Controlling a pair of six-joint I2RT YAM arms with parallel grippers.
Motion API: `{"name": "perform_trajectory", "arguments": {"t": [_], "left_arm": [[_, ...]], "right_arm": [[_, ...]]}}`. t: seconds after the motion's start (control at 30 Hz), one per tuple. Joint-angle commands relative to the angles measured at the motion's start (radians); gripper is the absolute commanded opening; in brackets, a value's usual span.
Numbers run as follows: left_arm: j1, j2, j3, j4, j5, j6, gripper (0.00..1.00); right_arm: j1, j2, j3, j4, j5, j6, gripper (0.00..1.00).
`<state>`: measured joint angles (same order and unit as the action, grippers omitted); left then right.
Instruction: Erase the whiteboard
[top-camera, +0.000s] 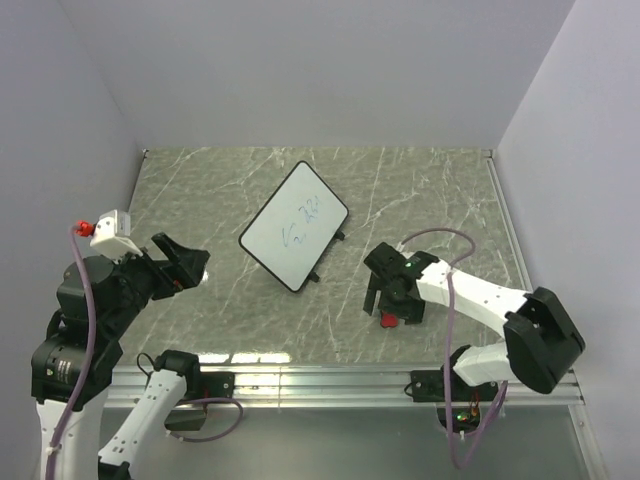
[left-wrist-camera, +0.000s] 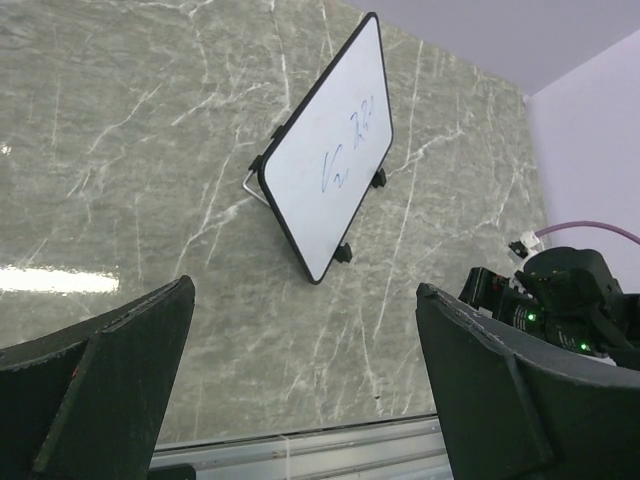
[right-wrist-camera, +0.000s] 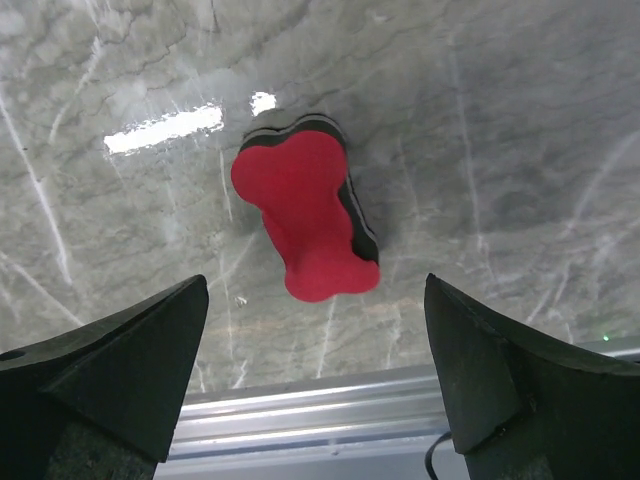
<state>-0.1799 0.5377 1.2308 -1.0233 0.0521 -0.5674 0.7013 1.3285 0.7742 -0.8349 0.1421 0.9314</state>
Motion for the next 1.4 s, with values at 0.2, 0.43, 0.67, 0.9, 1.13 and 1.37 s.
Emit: {"name": "perform_trajectory", "arguments": {"t": [0.2, 0.43, 0.67, 0.9, 1.13, 1.37], "left_arm": [[-0.013, -0.019, 0.047, -0.049, -0.051, 0.024, 0.99], [-0.013, -0.019, 0.059, -0.069, -0.049, 0.021, 0.99], [-0.013, -0.015, 0.076, -0.08, -0.049, 0.018, 0.99], [-0.013, -0.016, 0.07, -0.081, -0.049, 0.012, 0.99], [-0.013, -0.022, 0.072, -0.087, -0.051, 0.003, 0.99], [-0.013, -0.024, 0.052, -0.07, -0.088, 0.003, 1.0]], "right_arm": [[0.023, 0.116, 0.068, 0.042, 0.117, -0.014, 0.94], [0.023, 0.143, 0.091, 0.052, 0.152, -0.054, 0.89], [0.024, 0.123, 0.03, 0.102, 0.132, -0.065, 0.86], [0.024, 0.11, -0.022, 0.138, 0.125, -0.065, 0.77], [0.026, 0.126, -0.046, 0.174, 0.096, -0.083, 0.43], [0.024, 0.135, -0.023, 0.166, 0.071, -0.12, 0.07]]}}
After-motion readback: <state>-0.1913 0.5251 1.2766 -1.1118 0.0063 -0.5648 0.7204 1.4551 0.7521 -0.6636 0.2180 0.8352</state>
